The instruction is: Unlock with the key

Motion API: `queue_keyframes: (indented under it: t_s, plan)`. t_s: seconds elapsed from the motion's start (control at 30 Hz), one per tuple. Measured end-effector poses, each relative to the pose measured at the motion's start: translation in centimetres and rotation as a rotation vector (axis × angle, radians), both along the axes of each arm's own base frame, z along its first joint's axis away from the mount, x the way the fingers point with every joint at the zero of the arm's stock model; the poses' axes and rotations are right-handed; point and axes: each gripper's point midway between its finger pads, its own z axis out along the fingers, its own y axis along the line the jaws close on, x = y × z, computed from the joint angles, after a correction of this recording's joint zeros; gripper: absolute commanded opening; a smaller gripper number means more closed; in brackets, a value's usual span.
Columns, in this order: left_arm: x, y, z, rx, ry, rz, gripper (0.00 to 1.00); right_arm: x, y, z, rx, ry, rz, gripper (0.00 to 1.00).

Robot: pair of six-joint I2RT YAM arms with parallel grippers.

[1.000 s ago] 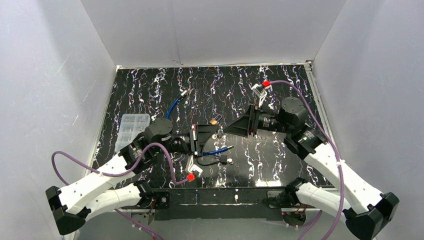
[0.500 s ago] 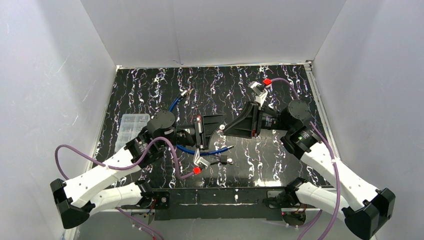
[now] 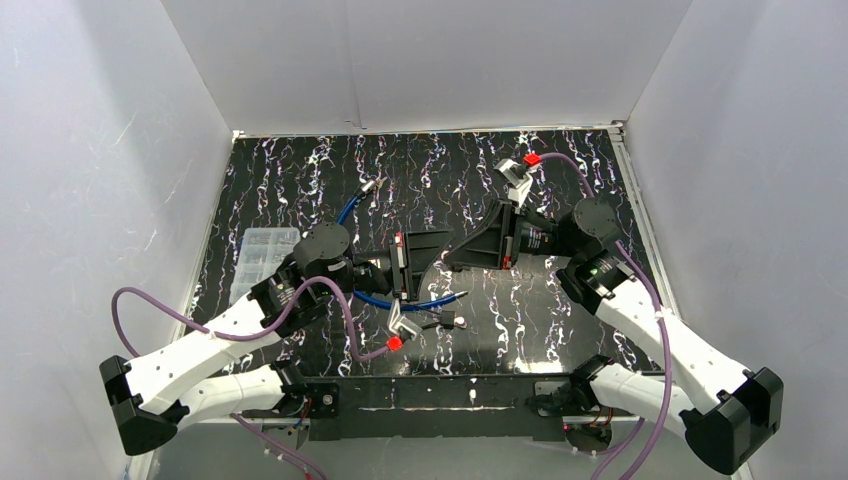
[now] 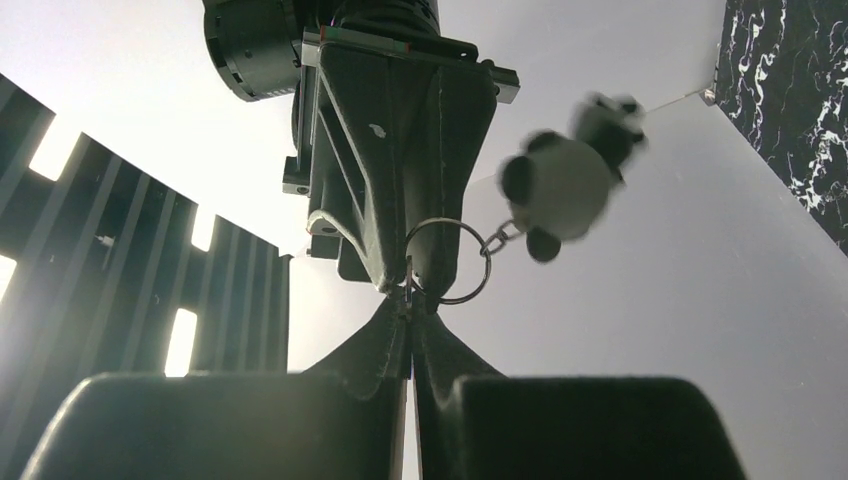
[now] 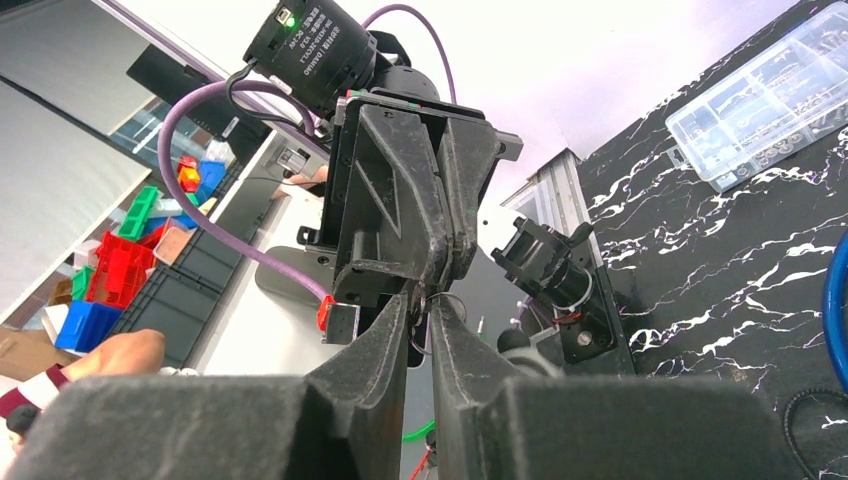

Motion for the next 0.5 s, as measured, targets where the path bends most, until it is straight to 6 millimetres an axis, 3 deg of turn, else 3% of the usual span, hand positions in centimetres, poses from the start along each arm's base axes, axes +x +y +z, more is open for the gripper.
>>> queue_keyframes:
  t_s: [0.13, 0.4, 0.43, 0.5]
  plan:
    - [0.17, 0.08, 0.08, 0.0, -0.002, 0.013, 0.0, 0.17, 0.04, 0.09, 0.004, 0.008, -0.002, 0.01]
    - [0.71, 0.28, 0.07, 0.003, -0.01, 0.045, 0.0, 0.67, 0.17, 0.0, 0.001, 0.051, -0.016, 0.01]
    - [0.81, 0.31, 0.04, 0.004, -0.01, 0.051, 0.09, 0.78, 0.19, -0.04, 0.0, 0.055, -0.022, 0.01]
    - [0.96, 0.26, -0.03, 0.006, -0.011, 0.058, 0.37, 0.93, 0.13, -0.16, -0.006, 0.053, -0.037, 0.01]
